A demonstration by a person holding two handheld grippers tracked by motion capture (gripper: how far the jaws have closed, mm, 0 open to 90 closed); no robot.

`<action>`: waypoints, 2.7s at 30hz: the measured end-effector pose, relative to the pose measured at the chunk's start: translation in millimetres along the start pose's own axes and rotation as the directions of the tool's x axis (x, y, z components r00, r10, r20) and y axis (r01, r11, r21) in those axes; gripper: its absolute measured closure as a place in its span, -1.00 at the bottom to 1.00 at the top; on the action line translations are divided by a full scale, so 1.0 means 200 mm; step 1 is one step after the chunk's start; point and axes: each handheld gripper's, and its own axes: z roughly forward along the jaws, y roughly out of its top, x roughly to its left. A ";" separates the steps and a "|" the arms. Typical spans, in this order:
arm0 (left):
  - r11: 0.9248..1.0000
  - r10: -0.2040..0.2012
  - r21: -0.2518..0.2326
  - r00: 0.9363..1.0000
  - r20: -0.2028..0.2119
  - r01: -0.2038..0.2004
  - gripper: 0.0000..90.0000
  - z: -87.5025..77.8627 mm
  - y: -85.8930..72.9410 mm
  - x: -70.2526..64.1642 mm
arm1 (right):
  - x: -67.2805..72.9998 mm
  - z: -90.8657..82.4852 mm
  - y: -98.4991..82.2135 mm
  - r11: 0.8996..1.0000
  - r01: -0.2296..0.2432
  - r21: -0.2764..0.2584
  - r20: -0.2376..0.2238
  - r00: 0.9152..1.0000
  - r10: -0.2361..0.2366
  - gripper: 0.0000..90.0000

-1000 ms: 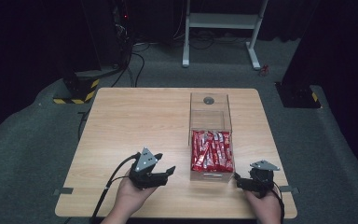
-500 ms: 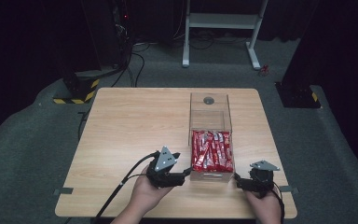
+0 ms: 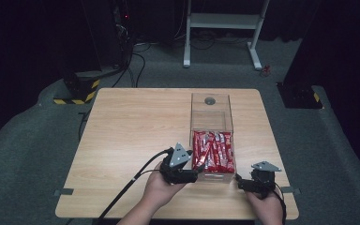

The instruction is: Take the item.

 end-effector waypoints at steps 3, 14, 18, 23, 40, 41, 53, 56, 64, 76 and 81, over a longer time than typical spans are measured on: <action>1.000 -0.005 0.010 1.000 0.004 0.005 -0.23 0.03 0.01 0.00 | 0.00 0.00 0.00 1.000 0.000 0.001 -0.002 1.000 0.000 -0.79; 1.000 -0.014 0.003 1.000 0.001 0.014 -0.19 0.10 0.06 0.01 | 0.00 0.00 0.00 1.000 0.001 0.001 -0.004 1.000 -0.001 -0.79; 0.999 -0.021 0.025 1.000 0.000 0.021 -0.17 0.13 0.06 0.02 | 0.00 0.00 0.00 1.000 0.003 0.001 -0.005 1.000 -0.003 -0.79; 0.999 0.000 0.048 1.000 -0.019 0.001 -0.09 0.16 0.06 0.01 | 0.00 0.00 0.00 1.000 0.003 0.001 -0.005 1.000 -0.003 -0.79; 0.998 -0.045 0.050 0.998 -0.035 0.046 0.28 0.19 -0.01 0.01 | 0.00 0.00 0.00 1.000 0.003 0.002 -0.006 1.000 -0.003 -0.78; 0.998 -0.044 0.048 0.998 -0.038 0.045 0.30 0.19 -0.02 0.01 | 0.00 0.00 0.00 1.000 0.003 0.002 -0.006 1.000 -0.003 -0.78; 0.997 -0.080 0.016 0.996 -0.048 0.081 0.72 0.16 -0.03 0.02 | 0.00 0.00 0.00 1.000 0.004 0.002 -0.006 1.000 -0.004 -0.78; 0.996 -0.087 0.003 0.995 -0.052 0.087 0.85 0.15 -0.03 0.03 | 0.00 0.00 0.00 1.000 0.004 0.002 -0.006 1.000 -0.004 -0.78; 0.995 -0.097 -0.028 0.994 -0.053 0.095 0.89 0.11 -0.03 0.05 | 0.00 0.00 0.00 1.000 0.005 0.002 -0.006 1.000 -0.005 -0.78; 0.991 -0.111 -0.079 0.993 -0.028 0.109 0.89 0.04 -0.01 0.08 | 0.00 0.00 0.00 1.000 0.005 0.002 -0.006 1.000 -0.005 -0.78; 0.989 -0.119 -0.093 0.992 -0.035 0.116 0.89 0.02 -0.02 0.10 | 0.00 0.00 0.00 1.000 0.004 0.002 -0.005 1.000 -0.004 -0.78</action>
